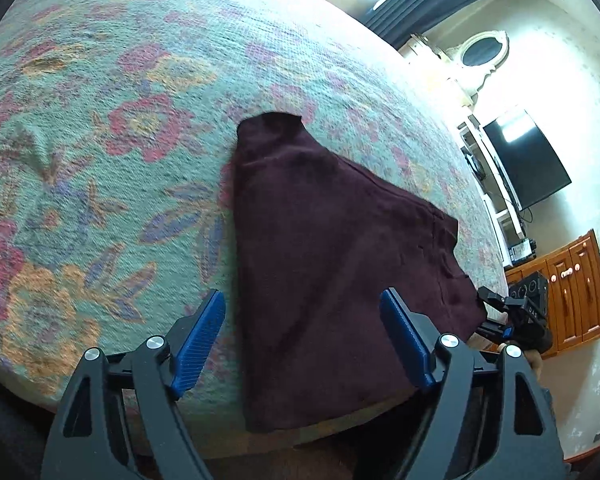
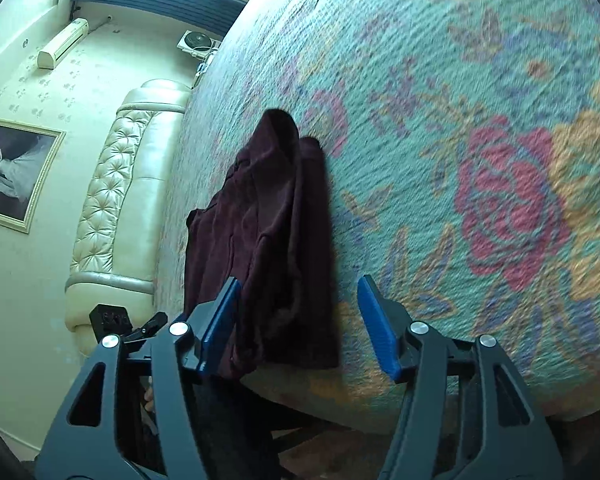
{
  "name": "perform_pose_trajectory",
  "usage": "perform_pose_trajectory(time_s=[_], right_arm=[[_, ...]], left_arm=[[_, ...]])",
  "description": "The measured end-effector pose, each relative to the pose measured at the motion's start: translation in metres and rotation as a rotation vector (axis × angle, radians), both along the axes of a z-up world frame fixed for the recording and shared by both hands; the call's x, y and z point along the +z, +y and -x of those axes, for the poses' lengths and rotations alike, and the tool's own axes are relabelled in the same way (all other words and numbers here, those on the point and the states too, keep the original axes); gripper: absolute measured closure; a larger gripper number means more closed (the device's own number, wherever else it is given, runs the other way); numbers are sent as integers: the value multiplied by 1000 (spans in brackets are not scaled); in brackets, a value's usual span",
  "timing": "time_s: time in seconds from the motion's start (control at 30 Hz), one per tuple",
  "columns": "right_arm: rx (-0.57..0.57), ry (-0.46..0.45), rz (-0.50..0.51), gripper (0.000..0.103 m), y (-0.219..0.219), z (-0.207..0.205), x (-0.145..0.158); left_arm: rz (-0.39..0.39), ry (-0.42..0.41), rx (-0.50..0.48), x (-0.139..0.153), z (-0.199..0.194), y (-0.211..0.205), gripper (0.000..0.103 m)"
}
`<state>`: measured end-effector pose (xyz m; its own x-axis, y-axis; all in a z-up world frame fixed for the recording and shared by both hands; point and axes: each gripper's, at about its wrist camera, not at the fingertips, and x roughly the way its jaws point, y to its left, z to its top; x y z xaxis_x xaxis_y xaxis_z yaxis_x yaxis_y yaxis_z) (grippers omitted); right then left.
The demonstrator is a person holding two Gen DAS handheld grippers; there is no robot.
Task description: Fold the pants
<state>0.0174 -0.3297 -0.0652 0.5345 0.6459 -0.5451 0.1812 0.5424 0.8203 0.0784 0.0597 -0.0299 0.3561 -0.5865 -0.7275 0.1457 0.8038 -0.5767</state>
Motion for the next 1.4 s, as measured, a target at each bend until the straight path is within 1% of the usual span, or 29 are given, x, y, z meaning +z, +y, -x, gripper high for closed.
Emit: perform_pose_trajectory(time_s=[0.07, 0.2, 0.3, 0.37, 0.47, 0.53, 0.57, 0.6, 0.63, 0.67, 0.7, 0.73, 0.77, 0.87, 0.93, 1.0, 1.2, 1.3, 1.4], right_arm=[[-21, -9, 3, 40, -6, -10, 3], [-38, -10, 0, 40, -8, -45, -1], [-33, 6, -7, 40, -1, -73, -10], [-28, 12, -12, 40, 4, -88, -15], [-14, -1, -48, 40, 12, -104, -18], [7, -4, -30, 40, 20, -111, -19], [20, -9, -14, 47, 25, -112, -17], [34, -3, -1, 55, 29, -113, -17], [52, 8, 2, 67, 32, -114, -18], [55, 6, 2, 72, 35, -113, -17], [55, 1, 1, 74, 35, -113, -15], [54, -8, 1, 77, 37, -112, -12], [51, -18, 6, 78, 38, -111, -8], [37, -49, 5, 81, 44, -111, 5], [27, -62, 11, 81, 48, -113, 12], [22, -74, 13, 81, 51, -117, 18], [15, -94, -9, 81, 58, -140, 22], [18, -95, -17, 81, 62, -159, 21], [16, -95, -25, 82, 71, -184, 22]], left_arm=[[40, 17, 31, -3, -18, 9, 24], [120, 74, 3, -20, -62, 8, 24], [126, 94, -10, -30, -90, -1, 24], [120, 107, -1, -37, -105, -5, 24], [149, 135, 14, -46, -119, -6, 24], [166, 139, 28, -49, -124, -5, 25], [163, 139, 33, -49, -125, -6, 29], [130, 131, 46, -48, -126, -7, 39], [84, 124, 47, -48, -127, -9, 60], [47, 120, 44, -49, -129, -12, 69], [38, 112, 45, -48, -128, -13, 75], [32, 104, 45, -47, -128, -14, 78], [24, 96, 46, -45, -128, -15, 81], [17, 83, 63, -39, -128, -16, 85], [27, 89, 76, -37, -130, -14, 86], [22, 88, 76, -36, -131, -13, 86], [-37, 15, 65, -17, -138, -12, 86], [-80, -16, 61, -8, -152, -12, 86], [-117, -37, 66, -3, -174, -9, 86]])
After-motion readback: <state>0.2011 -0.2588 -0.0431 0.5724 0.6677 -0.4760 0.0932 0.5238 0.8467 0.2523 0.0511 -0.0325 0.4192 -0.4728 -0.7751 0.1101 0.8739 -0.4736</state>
